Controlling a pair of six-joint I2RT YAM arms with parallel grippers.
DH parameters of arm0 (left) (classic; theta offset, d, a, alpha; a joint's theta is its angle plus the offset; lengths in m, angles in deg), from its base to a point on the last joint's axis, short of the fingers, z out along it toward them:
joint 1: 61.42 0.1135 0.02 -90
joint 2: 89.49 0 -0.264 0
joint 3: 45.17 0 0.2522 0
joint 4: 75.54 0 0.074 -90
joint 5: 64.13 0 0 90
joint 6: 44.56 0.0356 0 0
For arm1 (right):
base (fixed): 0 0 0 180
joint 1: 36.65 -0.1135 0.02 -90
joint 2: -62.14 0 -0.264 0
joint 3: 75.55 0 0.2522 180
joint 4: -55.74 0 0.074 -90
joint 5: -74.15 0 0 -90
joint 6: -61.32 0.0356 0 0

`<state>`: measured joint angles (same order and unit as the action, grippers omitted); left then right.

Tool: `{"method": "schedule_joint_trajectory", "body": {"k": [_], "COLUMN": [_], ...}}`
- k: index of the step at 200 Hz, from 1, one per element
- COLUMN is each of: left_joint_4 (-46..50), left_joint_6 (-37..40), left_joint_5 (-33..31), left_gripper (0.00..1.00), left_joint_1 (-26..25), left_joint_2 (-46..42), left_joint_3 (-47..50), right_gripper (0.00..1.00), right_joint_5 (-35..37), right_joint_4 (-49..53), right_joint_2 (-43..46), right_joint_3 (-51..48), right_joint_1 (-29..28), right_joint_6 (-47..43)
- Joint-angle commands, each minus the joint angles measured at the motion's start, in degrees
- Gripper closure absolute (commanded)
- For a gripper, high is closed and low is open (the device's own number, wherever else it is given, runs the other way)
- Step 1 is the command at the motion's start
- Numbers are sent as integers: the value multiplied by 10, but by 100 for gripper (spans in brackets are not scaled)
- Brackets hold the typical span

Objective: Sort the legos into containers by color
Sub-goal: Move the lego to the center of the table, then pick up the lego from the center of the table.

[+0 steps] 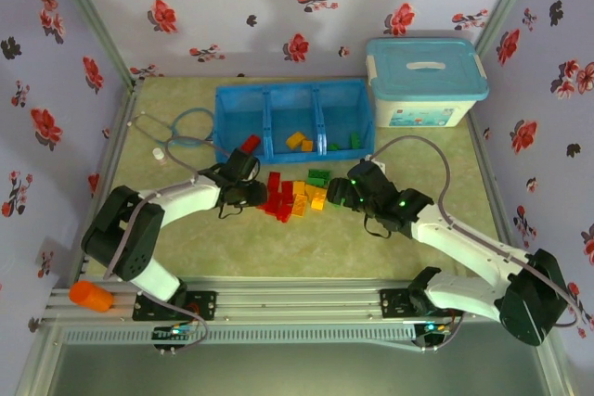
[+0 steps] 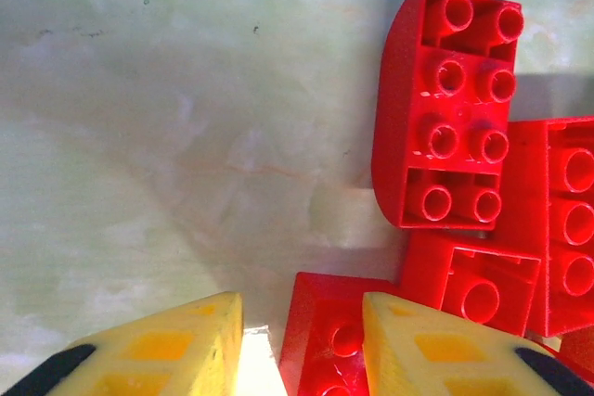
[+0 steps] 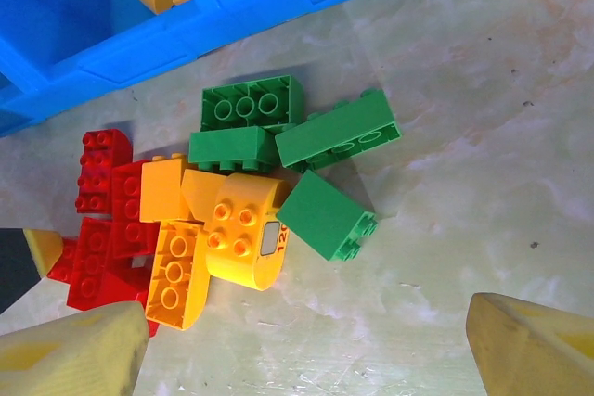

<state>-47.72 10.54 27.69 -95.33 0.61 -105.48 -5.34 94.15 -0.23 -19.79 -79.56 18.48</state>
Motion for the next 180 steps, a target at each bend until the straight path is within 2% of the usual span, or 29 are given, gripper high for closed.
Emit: {"method": "schedule_joint_trajectory", "body": {"k": [1, 26, 42, 74, 84, 163, 180], "left_joint_4": [9, 20, 33, 51, 52, 41, 48], "left_joint_6": [1, -12, -6, -10, -11, -23, -26], "left_joint_5": [-10, -32, -41, -38, -38, -41, -55], "left_gripper": [64, 65, 64, 46, 43, 43, 46], "left_joint_1": [23, 59, 63, 54, 51, 10, 4], "left_joint_2": [-9, -60, -99, -129, -130, -63, -45], "left_joint_3": [19, 51, 58, 53, 53, 43, 37], "right_gripper": [10, 10, 11, 11, 11, 11, 11], "right_joint_5": [12, 10, 9, 3, 1, 4, 2], "right_joint_4": [-8, -7, -6, -17, -20, -28, -31], "right_joint_2": [-1, -7, -13, -22, -25, -40, -41], "right_joint_3": [16, 24, 28, 34, 37, 35, 34], "right_joint_1": [-3, -3, -3, -3, -3, -3, -3], "right_joint_6": [1, -2, -5, -4, -5, -9, -8]}}
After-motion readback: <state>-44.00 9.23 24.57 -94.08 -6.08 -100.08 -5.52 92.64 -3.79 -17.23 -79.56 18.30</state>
